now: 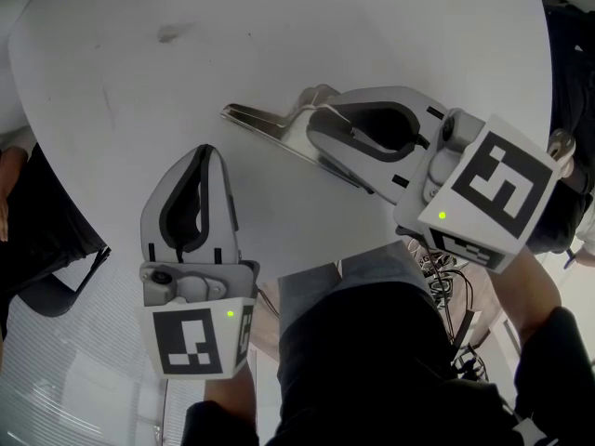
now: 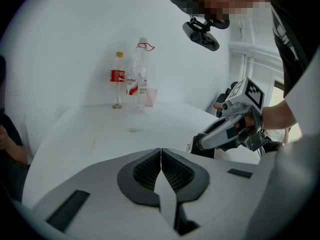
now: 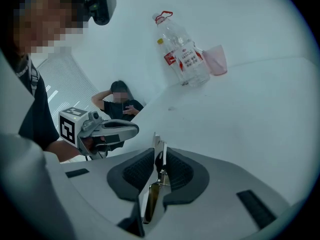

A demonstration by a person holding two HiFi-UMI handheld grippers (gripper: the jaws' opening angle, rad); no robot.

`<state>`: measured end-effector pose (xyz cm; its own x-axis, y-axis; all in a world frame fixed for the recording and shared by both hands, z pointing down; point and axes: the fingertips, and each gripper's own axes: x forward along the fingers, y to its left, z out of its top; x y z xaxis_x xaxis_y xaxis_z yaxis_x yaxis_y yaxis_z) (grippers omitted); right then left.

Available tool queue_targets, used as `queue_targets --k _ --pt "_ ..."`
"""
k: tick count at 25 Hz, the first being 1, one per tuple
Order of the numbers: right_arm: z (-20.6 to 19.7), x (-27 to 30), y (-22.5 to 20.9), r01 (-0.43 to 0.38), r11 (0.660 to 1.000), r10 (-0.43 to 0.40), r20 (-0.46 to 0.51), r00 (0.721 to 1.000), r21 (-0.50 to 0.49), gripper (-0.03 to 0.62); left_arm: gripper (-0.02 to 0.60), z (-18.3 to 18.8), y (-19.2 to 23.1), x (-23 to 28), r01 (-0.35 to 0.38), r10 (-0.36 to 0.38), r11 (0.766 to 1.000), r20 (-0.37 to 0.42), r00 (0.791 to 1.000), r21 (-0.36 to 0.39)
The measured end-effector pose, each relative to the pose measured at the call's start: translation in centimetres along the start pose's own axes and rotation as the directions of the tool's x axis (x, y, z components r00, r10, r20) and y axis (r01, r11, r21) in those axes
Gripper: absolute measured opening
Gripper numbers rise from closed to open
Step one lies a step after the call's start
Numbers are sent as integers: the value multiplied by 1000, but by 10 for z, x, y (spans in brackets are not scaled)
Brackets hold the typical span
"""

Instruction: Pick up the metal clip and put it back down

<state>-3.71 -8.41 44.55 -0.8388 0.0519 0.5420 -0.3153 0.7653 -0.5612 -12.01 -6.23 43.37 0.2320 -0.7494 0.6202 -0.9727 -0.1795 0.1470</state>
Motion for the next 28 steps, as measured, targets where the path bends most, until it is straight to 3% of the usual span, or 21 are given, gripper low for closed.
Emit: queue_targets --k 4,9,14,17,20,28 --pt "6 -1 -3 26 1000 -25 34 999 -13 117 23 -1 1 0 0 0 1000 -1 1000 3" --pt "30 -7 -14 98 995 -96 132 987 -12 117 23 1 13 -1 -1 1 1000 6 1000 2" --pt "34 -27 -38 203 979 -204 168 965 23 112 23 3 17 -1 -5 5 1000 -7 1000 7" --pt "40 -32 -33 244 969 -237 179 955 -22 63 23 9 18 -8 -7 7 1000 14 1000 12" --pt "46 -36 -17 269 958 -249 184 951 -97 44 23 16 16 -18 -1 1 1000 50 999 18" --pt "60 -53 4 225 965 -199 184 963 -133 18 23 44 -6 -28 4 -7 999 56 998 50"
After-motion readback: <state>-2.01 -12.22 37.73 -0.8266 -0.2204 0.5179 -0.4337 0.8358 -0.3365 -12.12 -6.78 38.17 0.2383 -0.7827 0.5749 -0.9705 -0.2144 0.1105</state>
